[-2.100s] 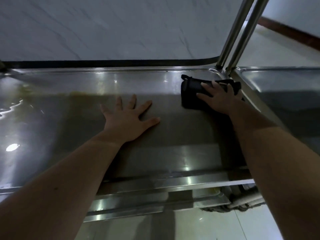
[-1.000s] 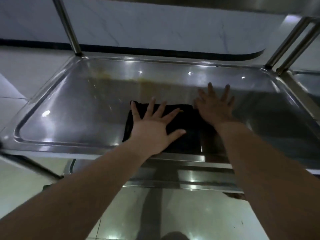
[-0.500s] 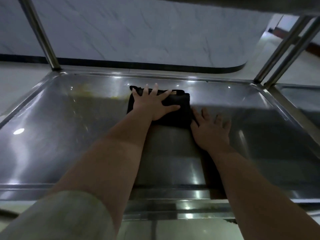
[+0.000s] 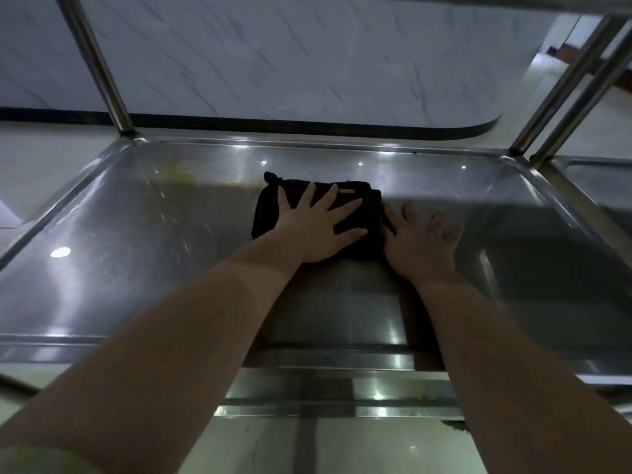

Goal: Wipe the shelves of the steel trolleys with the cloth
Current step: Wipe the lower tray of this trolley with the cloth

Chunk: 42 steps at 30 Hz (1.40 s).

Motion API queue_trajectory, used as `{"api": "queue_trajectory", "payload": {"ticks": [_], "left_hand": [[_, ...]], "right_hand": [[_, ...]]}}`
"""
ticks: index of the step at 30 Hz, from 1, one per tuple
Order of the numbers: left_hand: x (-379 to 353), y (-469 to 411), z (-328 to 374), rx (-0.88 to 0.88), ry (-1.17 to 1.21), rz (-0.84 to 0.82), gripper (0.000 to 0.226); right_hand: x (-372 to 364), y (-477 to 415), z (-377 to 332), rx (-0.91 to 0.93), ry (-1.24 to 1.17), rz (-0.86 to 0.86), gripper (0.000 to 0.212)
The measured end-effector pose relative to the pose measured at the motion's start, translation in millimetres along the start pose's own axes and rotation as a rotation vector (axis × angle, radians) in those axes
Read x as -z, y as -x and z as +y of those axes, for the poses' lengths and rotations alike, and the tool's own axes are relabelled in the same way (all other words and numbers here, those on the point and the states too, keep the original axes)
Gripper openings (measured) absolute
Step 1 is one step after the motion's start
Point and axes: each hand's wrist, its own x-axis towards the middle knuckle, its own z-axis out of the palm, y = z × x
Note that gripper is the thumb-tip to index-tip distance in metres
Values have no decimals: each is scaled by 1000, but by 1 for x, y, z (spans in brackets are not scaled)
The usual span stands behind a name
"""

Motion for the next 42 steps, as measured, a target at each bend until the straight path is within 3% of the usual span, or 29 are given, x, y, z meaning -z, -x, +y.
{"api": "queue_trajectory", "payload": {"ticks": [7, 13, 19, 31, 37, 42], "left_hand": [[-11, 122, 17, -94, 65, -2, 70], [-11, 144, 42, -38, 75, -18, 66], [-16, 108, 54, -4, 72, -4, 69], [3, -67, 74, 65, 36, 79, 67], [4, -54, 77, 53, 17, 34, 68], [-11, 7, 80, 11, 41, 43, 69]], "right_hand": [[8, 10, 5, 11, -160, 37, 64], [26, 14, 43, 158, -54, 115, 69], [12, 17, 73, 89, 35, 23, 64], [0, 12, 75, 64, -19, 145, 61], [6, 9, 75, 41, -259, 144, 67], [11, 8, 79, 19, -415, 137, 56]]}}
